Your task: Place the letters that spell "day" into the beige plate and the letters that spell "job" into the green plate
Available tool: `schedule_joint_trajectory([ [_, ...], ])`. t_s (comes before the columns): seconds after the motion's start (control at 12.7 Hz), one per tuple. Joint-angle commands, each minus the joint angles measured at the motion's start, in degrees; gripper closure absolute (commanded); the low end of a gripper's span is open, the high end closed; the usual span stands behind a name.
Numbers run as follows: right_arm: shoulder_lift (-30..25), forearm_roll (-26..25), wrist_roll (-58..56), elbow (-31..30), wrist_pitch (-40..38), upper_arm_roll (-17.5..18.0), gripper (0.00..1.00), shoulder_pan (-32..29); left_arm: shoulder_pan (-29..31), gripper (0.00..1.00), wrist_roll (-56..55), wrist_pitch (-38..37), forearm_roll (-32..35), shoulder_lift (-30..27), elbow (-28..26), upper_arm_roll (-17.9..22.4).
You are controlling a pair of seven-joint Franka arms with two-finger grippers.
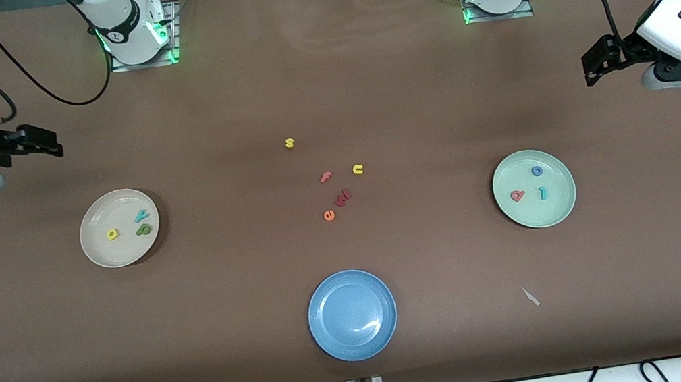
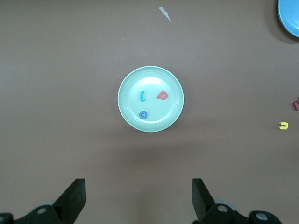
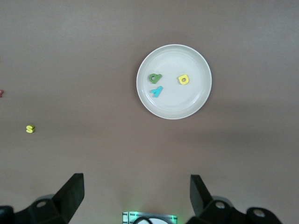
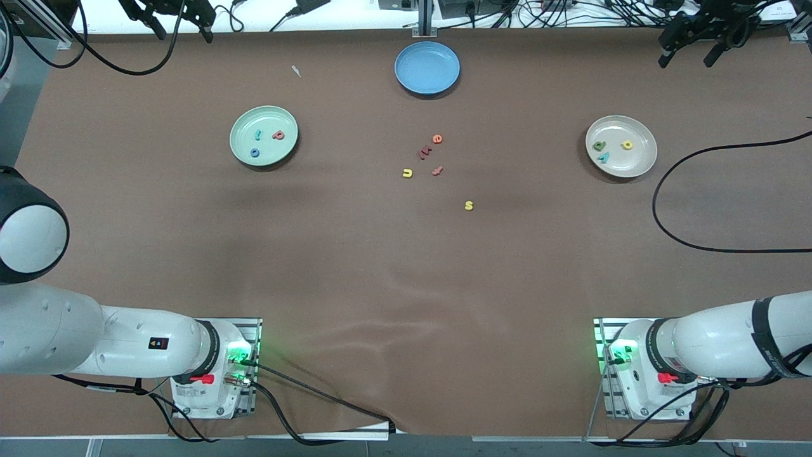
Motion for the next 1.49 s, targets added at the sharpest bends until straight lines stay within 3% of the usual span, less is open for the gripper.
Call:
schedule_joint_trajectory([
  [0.0, 0.24, -3.03, -0.03, 4.61, -5.37, 1.06, 0.00, -1.01, -0.33, 0.00, -0.02, -0.36, -0.50, -0.02, 0.60, 0.03],
  [0.39, 3.92, -3.22, -0.03, 9.88, -4.85, 1.32, 0.00, -0.31, -0.25, 0.00, 0.07, -0.45, -0.59, -0.02, 0.60, 0.03],
  [1.41, 4.37, -3.22, 0.76, 10.15, -4.06, 1.41, 0.00, -0.13, -0.16, 0.00, 0.15, -0.45, -0.59, -0.02, 0.60, 0.03],
])
